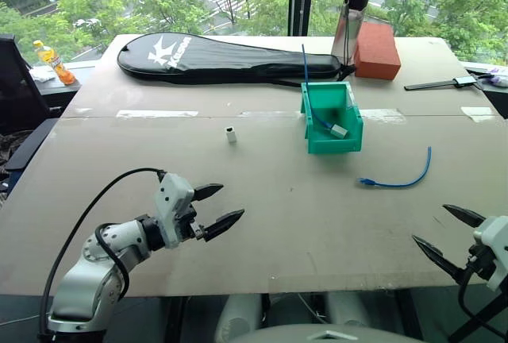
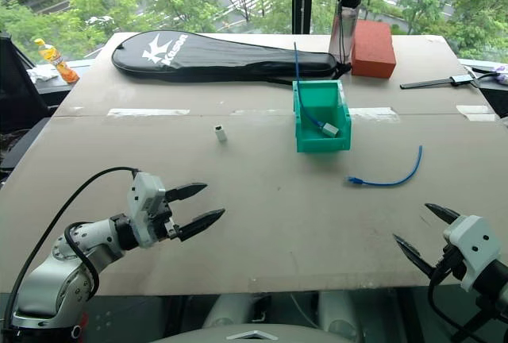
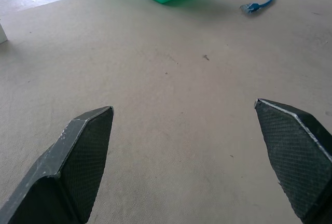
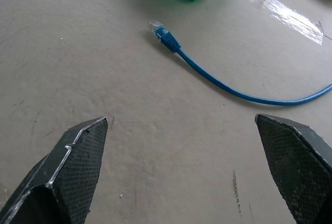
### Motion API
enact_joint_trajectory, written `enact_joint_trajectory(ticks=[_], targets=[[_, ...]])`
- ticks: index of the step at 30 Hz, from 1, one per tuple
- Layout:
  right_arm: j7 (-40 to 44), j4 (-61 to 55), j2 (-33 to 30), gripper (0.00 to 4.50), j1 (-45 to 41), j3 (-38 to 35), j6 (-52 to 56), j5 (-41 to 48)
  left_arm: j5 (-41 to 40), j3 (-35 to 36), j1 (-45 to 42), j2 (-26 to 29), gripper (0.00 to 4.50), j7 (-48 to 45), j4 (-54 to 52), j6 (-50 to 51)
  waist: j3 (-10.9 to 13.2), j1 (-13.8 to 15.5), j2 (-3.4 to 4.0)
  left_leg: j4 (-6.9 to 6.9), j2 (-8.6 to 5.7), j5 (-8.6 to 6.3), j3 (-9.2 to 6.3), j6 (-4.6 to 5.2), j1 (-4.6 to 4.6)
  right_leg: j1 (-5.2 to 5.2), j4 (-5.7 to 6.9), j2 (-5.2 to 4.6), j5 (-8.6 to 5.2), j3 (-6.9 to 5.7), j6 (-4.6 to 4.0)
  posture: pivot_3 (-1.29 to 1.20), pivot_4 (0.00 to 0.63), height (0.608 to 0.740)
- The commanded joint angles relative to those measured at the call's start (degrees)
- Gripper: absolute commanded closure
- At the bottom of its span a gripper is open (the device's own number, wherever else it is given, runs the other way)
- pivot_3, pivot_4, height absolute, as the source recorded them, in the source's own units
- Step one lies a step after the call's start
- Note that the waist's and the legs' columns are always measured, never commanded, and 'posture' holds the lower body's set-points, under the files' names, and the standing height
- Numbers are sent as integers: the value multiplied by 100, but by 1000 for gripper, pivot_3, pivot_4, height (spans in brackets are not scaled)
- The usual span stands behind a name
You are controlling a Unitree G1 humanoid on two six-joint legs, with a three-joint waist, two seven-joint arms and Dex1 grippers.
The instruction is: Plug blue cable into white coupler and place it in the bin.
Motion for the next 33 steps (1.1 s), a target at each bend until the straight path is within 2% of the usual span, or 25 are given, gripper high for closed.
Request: enact_joint_trajectory(ticks=[1,3,8,12,15,21,30,31,33], targets=[[-62,-190,-62,0,-163,-42,7,-5,-194,38,-255,26,33,7,-155,41,1,3,0,0,0,0,0,0,0,0,0,0,0,0,0,0,150,740],[-294,-579,-204,0,-479,162,550,52,-387,-79,-585,42,33,-9,-341,265,1,2,-2,0,0,0,-2,0,-2,0,0,1,0,-3,0,0,150,740],[-551,-1016,-1037,0,-1242,605,2282,24,-614,-302,-868,203,33,-362,-700,385,-1,-21,-2,4,-1,0,7,1,4,3,2,2,1,1,0,0,150,740],[-318,-631,-1815,0,-2715,1420,3529,242,-584,-492,-1009,445,33,-819,-894,207,13,-19,-6,0,-5,0,11,2,-1,-2,0,27,12,4,-22,0,150,740],[-88,-232,-2051,0,-3689,2230,4069,228,-454,-585,-1038,510,33,-982,-879,28,15,-13,-11,0,-5,0,18,4,-1,-7,-2,31,1,9,-3,0,150,740],[150,840,-1932,0,-5227,3688,4195,-439,-282,-753,-918,459,33,-910,-964,-129,19,-6,-15,0,-5,0,13,5,-15,-12,-5,37,14,9,-25,0,150,740],[806,1785,-1883,0,-6509,4730,4051,-1079,-280,-735,-820,510,33,-850,-1087,-231,20,-7,-15,1,-6,-3,21,9,-15,-17,-7,37,15,15,-24,0,150,740],[904,1864,-1882,534,-6600,4829,4025,-1145,-279,-726,-818,515,0,-850,-1085,-237,19,-9,-15,1,-6,-3,23,9,-15,-17,-7,37,15,16,-24,0,150,740],[1023,2023,-1829,1235,-6719,4960,3948,-1258,-275,-710,-808,522,0,-843,-1080,-247,19,-15,-15,1,-6,-3,24,9,-13,-17,-6,37,15,16,-24,0,150,740]])
